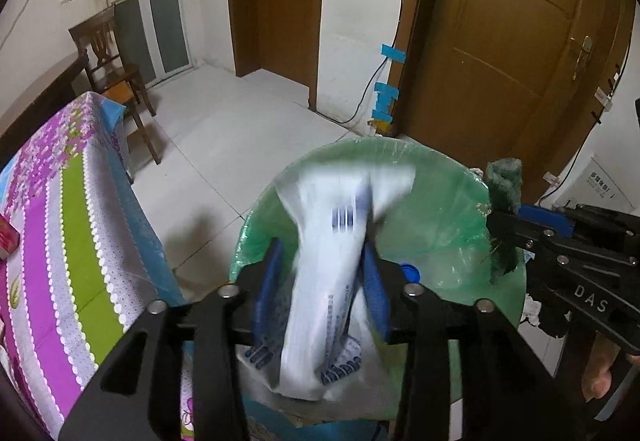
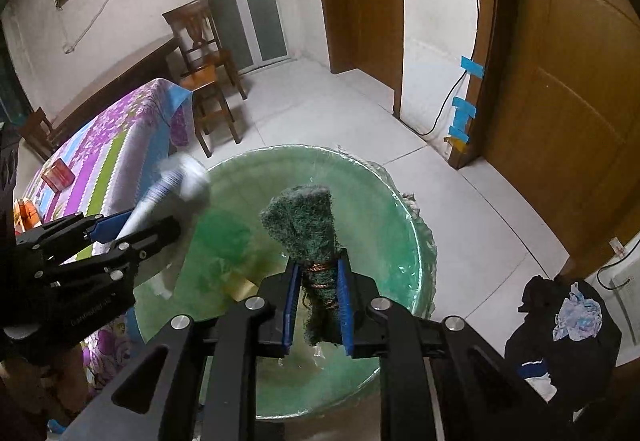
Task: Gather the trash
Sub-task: 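Open both tools to drop the wrapper and scrubber into the bin, then grasp the gold wrapper with the left tool while the right tool grasps the white cloth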
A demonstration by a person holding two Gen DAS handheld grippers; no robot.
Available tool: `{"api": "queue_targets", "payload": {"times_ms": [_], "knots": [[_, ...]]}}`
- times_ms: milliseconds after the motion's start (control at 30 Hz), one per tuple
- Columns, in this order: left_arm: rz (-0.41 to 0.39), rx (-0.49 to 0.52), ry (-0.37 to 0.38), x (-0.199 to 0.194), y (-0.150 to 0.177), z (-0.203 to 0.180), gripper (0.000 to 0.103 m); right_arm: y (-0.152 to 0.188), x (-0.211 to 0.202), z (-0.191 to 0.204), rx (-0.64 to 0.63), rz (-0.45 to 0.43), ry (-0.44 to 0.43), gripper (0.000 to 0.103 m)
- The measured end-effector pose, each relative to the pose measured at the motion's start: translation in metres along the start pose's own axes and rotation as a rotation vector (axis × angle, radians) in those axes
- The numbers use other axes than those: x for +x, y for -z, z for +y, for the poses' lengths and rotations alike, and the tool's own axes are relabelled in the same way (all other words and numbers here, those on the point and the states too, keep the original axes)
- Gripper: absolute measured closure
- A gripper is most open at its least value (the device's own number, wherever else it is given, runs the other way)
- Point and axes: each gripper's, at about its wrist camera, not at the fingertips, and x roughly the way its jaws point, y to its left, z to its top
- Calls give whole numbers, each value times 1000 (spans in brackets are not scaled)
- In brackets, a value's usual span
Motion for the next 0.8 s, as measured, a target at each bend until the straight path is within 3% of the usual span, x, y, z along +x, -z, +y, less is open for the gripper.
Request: {"api": "queue_targets", "payload": {"times_ms": [100, 333, 400, 433, 500, 667, 800], "knots": [[-18, 7, -14, -3, 0, -1, 46, -1, -3, -4, 14, -16, 1, 56], [-25, 2, -17, -8, 0, 0, 46, 2, -11, -9, 36, -29, 7, 51], [-31, 10, -23, -12, 1, 0, 46, 3, -15, -8, 37, -37, 6, 44], [-34, 15, -26, -15, 2, 0, 46, 3, -20, -7, 34, -49, 4, 41], [-39, 21, -32, -24, 4, 3, 42, 5, -30, -4, 24, -80, 0, 25], [-84, 32, -38, -59, 14, 21, 31, 10, -67, 18, -4, -200, -19, 16], [-119, 12, -49, -91, 25, 49, 30, 12, -93, 49, -47, -282, -66, 11]]}}
